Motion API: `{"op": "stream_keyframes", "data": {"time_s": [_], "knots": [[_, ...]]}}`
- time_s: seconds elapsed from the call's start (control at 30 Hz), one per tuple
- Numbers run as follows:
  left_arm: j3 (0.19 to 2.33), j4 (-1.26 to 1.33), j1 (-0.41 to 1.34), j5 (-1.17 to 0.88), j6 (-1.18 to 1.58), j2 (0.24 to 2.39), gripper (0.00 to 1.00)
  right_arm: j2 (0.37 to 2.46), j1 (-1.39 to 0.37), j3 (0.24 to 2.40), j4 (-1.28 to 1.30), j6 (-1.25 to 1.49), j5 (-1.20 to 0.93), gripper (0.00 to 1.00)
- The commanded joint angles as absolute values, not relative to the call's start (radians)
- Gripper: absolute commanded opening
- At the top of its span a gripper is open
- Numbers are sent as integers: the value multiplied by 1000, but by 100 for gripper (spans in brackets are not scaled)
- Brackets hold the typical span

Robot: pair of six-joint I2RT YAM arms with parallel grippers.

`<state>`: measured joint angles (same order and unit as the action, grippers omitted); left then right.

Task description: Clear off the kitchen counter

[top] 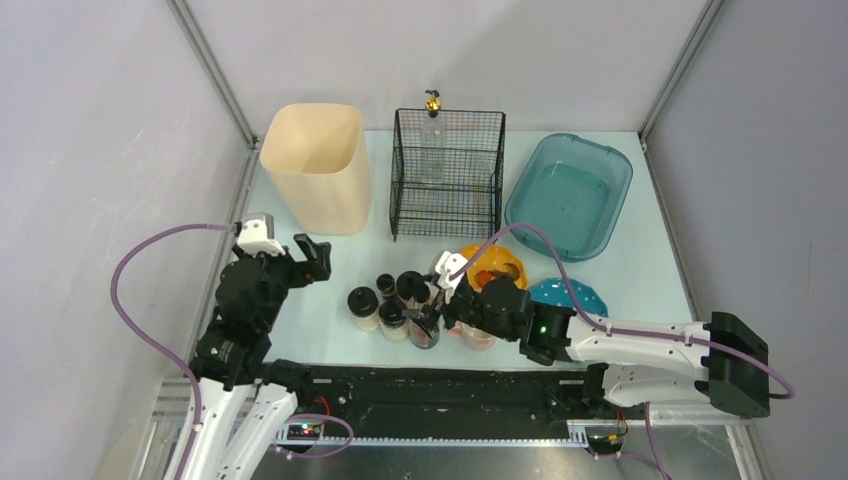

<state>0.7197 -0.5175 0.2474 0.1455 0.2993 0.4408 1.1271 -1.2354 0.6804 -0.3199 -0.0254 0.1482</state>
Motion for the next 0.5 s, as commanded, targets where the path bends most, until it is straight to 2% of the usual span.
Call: {"op": "stream_keyframes", "data": {"time_s": [0.0, 0.2, 0.47], "knots": [[718, -478, 236, 126, 314, 449, 98, 1150, -1240, 679, -408, -3, 150, 80], [719, -477, 228, 114, 316, 453, 98, 1172, -1232, 678, -410, 7, 143, 73], [718, -474, 221, 102, 316, 459, 98, 1175, -1212, 666, -420, 40, 131, 57]]}}
